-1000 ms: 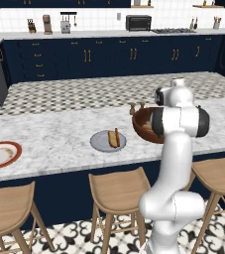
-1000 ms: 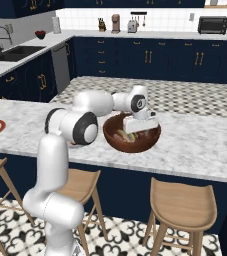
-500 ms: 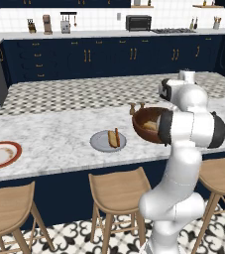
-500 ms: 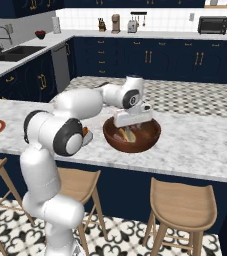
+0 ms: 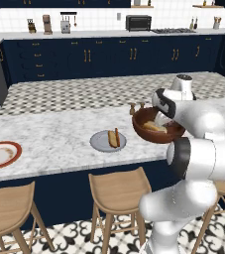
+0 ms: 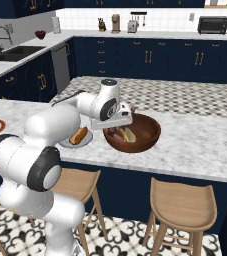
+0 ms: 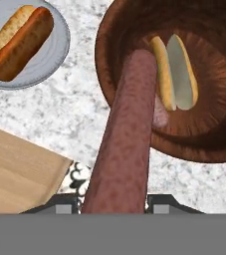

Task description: Place one bun and one sausage from the bowl on each plate.

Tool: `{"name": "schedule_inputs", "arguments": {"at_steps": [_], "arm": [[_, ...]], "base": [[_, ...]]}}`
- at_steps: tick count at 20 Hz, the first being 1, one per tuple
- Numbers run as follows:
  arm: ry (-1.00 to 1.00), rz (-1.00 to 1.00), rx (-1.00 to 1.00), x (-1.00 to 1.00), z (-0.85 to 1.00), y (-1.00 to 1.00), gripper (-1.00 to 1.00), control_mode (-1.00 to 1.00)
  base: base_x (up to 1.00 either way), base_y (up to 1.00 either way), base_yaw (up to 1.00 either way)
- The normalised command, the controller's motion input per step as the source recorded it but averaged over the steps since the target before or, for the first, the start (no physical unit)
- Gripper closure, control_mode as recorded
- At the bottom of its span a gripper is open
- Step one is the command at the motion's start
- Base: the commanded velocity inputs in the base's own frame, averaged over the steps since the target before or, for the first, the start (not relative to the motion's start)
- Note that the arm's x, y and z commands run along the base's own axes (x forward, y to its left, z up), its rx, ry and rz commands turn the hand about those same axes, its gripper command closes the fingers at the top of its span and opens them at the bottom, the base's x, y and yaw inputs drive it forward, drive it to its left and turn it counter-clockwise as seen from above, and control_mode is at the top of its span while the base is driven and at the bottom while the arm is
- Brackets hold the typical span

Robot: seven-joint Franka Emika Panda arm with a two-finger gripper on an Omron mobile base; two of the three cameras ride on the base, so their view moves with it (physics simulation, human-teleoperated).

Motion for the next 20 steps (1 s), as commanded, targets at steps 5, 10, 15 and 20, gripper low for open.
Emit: {"name": "schedule_inputs", "arguments": {"at_steps": [5, 10, 15, 20], "arm": [[-0.01, -0.09, 0.00, -0.11, 0.27, 0.81, 1.00, -1.00], [0.00, -0.08, 0.00, 0.00, 0.15, 0.96, 1.00, -1.00], [0.00, -0.08, 0.00, 0.02, 0.00, 0.83, 1.00, -1.00], [0.02, -0.04, 0.00, 0.00, 0.00, 0.79, 1.00, -1.00]], "base": [[0.00, 0.00, 0.00], [0.00, 0.00, 0.00], [0.00, 0.00, 0.00], [0.00, 0.00, 0.00]]}}
